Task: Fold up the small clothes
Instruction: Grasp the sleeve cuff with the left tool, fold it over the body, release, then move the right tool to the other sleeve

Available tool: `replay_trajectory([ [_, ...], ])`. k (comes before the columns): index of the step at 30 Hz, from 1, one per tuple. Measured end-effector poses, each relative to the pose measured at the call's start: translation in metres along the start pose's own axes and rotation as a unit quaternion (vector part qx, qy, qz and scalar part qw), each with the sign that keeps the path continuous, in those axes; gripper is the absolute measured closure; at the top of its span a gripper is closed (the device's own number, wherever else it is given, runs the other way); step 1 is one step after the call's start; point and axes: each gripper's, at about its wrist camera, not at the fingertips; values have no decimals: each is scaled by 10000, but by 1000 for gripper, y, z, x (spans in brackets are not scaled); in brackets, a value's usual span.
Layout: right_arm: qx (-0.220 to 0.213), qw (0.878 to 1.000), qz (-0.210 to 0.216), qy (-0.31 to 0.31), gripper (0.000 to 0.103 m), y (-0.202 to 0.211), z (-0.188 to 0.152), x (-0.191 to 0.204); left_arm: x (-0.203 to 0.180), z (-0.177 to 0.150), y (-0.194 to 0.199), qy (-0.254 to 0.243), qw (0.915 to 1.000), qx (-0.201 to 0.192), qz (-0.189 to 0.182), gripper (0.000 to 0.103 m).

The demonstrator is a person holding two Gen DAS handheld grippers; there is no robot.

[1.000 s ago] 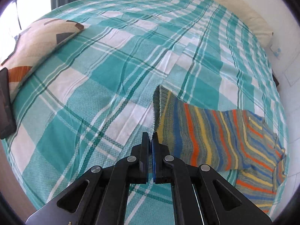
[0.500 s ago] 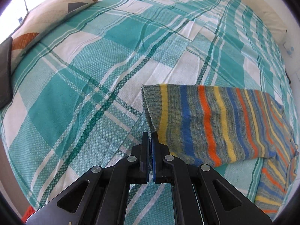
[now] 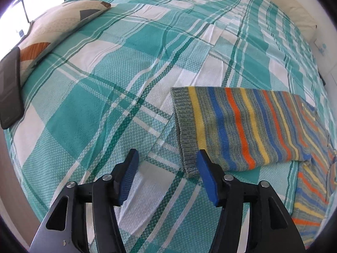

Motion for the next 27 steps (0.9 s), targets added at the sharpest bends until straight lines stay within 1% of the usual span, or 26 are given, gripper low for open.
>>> replay_trajectory([
  [1, 6, 10000, -22, -12, 25, 0, 0, 0, 2, -4, 4, -25, 9999, -41, 124, 26],
  [2, 19, 10000, -47, -21, 25, -1, 1, 0, 4, -8, 8, -48, 9999, -55, 142, 26],
  [4, 58, 10000, -44, -5, 25, -4, 2, 0, 9, -15, 19, -15, 9999, -106, 18, 26],
  [6, 104, 9999, -5, 24, 25, -6, 3, 1, 10, -25, 35, 49, 9996, -262, -112, 26],
  [8, 109, 9999, 19, 71, 25, -6, 2, 3, 5, -37, 50, 21, 9987, -452, -222, 23],
  [9, 99, 9999, 11, 100, 25, -5, 1, 4, 2, -44, 55, -9, 9983, -531, -242, 19],
  [10, 89, 9999, -6, 119, 25, -4, 1, 5, -1, -51, 59, -55, 9980, -576, -246, 17],
  [11, 87, 9999, -26, 129, 25, -4, 0, 5, -6, -57, 61, -106, 9978, -601, -243, 17],
  [13, 116, 9998, -32, 131, 24, -6, 1, 5, -17, -68, 61, -236, 9975, -627, -241, 16],
  [16, 176, 9997, -9, 157, 24, -9, 2, 6, -28, -82, 53, -424, 9970, -645, -108, 15],
  [20, 208, 9995, 16, 248, 24, -8, 1, 9, -30, -98, 41, -603, 9961, -642, 79, 15],
  [22, 335, 9988, 224, 273, 24, -11, 3, 9, -31, -97, 44, -653, 9953, -709, 98, 15],
  [25, 598, 9939, 880, 275, 24, -14, 21, 2, -31, -96, 45, -659, 9946, -793, 91, 13],
  [26, 597, 9931, 905, 438, 24, -13, 34, 1, -31, -97, 43, -641, 9950, -765, 92, 13],
  [27, 554, 9926, 832, 696, 24, -11, 50, 2, -31, -98, 41, -616, 9953, -739, 84, 12],
])
Point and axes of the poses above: each gripper's, at about its wrist camera, not at the fingertips, and y roughly against the way its jaws point, x to its left, z to its top, and after that the axes turned 15 degrees about z, right-handed
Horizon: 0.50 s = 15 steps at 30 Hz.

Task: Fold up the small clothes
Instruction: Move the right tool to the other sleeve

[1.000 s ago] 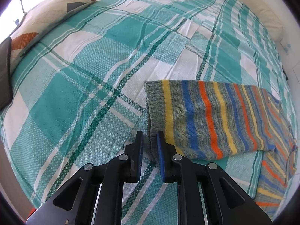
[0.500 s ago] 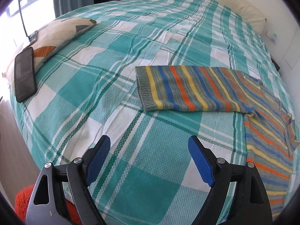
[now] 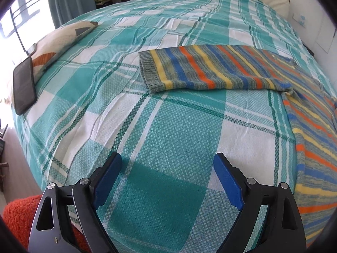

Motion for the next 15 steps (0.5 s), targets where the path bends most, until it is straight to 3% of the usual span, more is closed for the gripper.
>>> replay_trajectory([
  [3, -155, 9960, -275, 836, 24, 5, 58, 5, -4, -2, 0, 9, 10000, -47, 47, 10],
  [6, -109, 9903, 99, 1380, 21, -25, 113, 21, -8, -3, -1, -52, 9998, -108, 128, 8],
  [11, 632, 9755, 848, 1930, 23, -152, 154, 67, -8, -4, -4, -71, 9997, -127, 199, 5],
  [15, 1033, 9762, 742, 1757, 29, -246, 162, 72, -8, -4, -6, -69, 9997, -98, 217, 3],
])
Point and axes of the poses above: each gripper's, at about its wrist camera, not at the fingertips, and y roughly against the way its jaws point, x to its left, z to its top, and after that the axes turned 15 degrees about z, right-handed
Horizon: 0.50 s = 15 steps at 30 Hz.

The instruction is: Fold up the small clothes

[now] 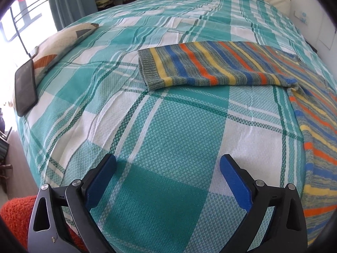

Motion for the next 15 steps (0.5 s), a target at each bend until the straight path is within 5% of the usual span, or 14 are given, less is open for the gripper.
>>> replay_trajectory([
  [1, 14, 9995, 161, -278, 41, -12, 0, -12, 0, 0, -1, 5, 10000, 6, 12, 3],
  [3, -264, 9936, 420, -1018, 91, -9, -2, -41, -2, 0, -1, 20, 10000, 14, 34, 2],
  [4, -469, 9889, 422, -1346, 99, 4, -5, -56, -2, 0, -1, 26, 10000, 18, 40, 2],
  [7, -1269, 9677, 285, -2157, 99, 64, -30, -108, -3, 2, -2, 55, 10000, 38, 19, 2],
  [11, -2084, 9098, -139, -3585, 99, 139, -103, -192, -3, 2, -2, 79, 10000, 21, 34, 2],
  [15, -2155, 8664, -193, -4501, 99, 155, -168, -242, -5, 0, -1, 68, 9999, -48, 100, 2],
])
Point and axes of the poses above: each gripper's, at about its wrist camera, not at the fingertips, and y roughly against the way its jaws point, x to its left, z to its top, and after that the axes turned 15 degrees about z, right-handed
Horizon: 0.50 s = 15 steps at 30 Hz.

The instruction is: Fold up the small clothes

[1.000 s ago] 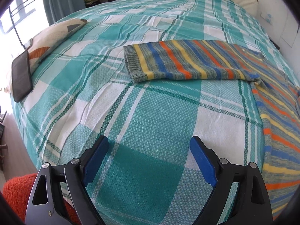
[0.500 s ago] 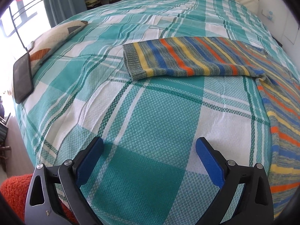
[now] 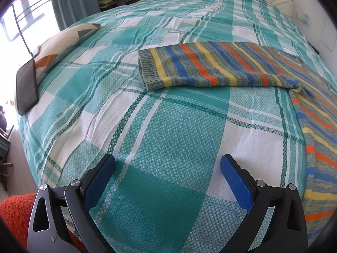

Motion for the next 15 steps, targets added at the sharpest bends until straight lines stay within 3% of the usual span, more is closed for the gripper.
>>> replay_trajectory([
  [4, 151, 9952, 271, -933, 99, -14, -16, -35, 0, -3, 2, -28, 10000, -59, 36, 2],
  [7, 292, 9883, -70, -1497, 99, -23, -36, -50, -1, -5, 3, -85, 9999, -82, 43, 2],
  [11, 378, 9854, -309, -1631, 99, -30, -56, -63, -1, -6, 2, -69, 9999, -85, 70, 1],
  [15, 379, 9897, -520, -1282, 99, -33, -62, -57, 1, -7, 3, -43, 9999, -95, 51, 0],
])
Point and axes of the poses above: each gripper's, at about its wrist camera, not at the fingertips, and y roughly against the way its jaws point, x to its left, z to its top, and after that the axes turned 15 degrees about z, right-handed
